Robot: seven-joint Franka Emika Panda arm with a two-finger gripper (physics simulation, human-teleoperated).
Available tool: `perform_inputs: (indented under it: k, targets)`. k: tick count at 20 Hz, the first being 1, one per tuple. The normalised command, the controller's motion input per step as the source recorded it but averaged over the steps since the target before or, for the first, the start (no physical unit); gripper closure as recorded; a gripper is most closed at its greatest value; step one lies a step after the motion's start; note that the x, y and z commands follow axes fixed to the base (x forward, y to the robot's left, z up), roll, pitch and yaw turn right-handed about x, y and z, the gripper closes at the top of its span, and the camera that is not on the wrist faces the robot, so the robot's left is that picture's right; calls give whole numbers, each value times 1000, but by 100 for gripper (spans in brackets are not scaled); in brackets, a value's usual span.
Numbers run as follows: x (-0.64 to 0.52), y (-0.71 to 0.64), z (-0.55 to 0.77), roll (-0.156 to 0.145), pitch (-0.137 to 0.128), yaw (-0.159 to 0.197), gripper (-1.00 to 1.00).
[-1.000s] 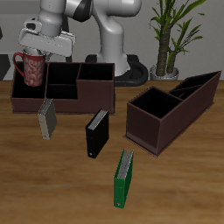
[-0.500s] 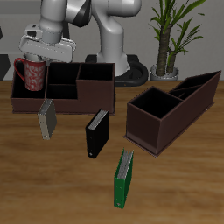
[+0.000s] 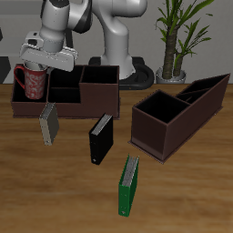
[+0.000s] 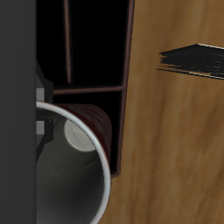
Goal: Place the red mug into the back desk caddy's left compartment
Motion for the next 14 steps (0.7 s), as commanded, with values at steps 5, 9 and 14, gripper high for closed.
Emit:
perform_inputs:
  k: [5, 9, 14]
  targets:
    - [15, 42, -198, 20, 29, -11, 100]
    - [73, -31, -220, -17, 51, 2, 100]
    - [81, -30, -114, -16, 39, -24, -100]
